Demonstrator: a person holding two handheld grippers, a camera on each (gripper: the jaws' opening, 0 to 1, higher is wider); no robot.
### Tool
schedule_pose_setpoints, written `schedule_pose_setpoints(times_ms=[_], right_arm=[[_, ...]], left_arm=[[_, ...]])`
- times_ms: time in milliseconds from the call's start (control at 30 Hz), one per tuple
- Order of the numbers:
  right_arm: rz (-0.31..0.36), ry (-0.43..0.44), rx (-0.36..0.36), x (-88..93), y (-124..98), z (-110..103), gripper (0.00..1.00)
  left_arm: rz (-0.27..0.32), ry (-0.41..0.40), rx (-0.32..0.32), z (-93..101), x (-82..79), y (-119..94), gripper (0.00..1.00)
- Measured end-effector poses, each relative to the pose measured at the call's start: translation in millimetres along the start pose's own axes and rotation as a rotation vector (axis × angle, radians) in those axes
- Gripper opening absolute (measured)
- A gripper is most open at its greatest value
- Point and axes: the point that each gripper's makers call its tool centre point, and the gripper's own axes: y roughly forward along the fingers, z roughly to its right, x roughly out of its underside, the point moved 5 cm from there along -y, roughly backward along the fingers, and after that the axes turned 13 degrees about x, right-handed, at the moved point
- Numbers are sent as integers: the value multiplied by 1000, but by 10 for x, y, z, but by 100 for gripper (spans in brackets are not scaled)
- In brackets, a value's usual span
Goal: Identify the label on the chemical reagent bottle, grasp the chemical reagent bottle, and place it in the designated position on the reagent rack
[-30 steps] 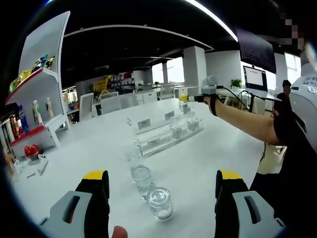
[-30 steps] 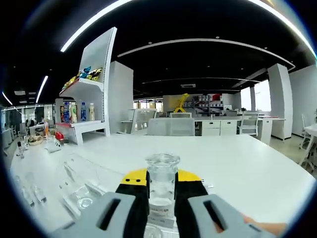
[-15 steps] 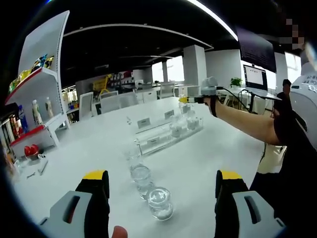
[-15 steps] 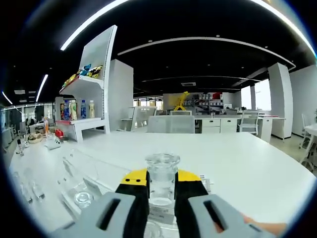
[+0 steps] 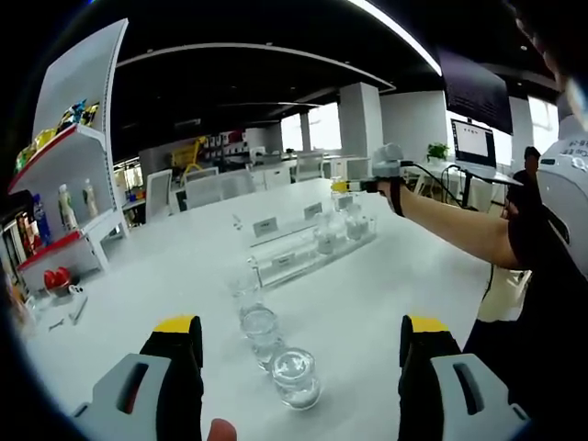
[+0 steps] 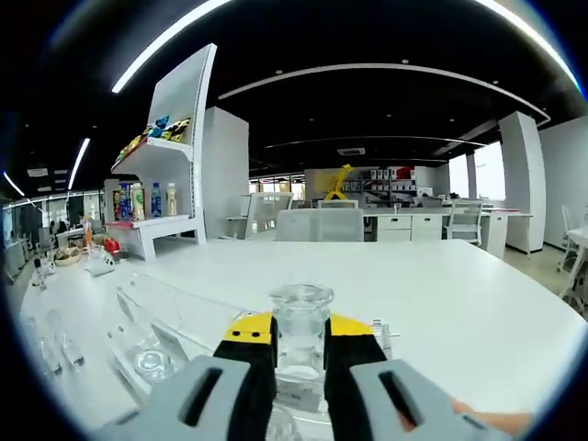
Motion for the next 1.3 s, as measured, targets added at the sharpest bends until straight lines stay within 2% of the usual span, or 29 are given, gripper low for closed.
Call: schedule_pose_setpoints(times_ms=[233,867,1100,1300], right_arm=[[-4,-6,-2,2,-5,-1,17],[-40,-134,-9,7,-93,-21,19],[-55,-112,-46,2,-137,-44,26],[-21,-106,-44,-42,-214,-40,35]], left_arm=[[0,-1,4,7,-3,21,88],[24,21,9,97,-55,-71,88],[22,21,2,147,-23,-136,88],[33,23,-6,192,-23,-207,88]])
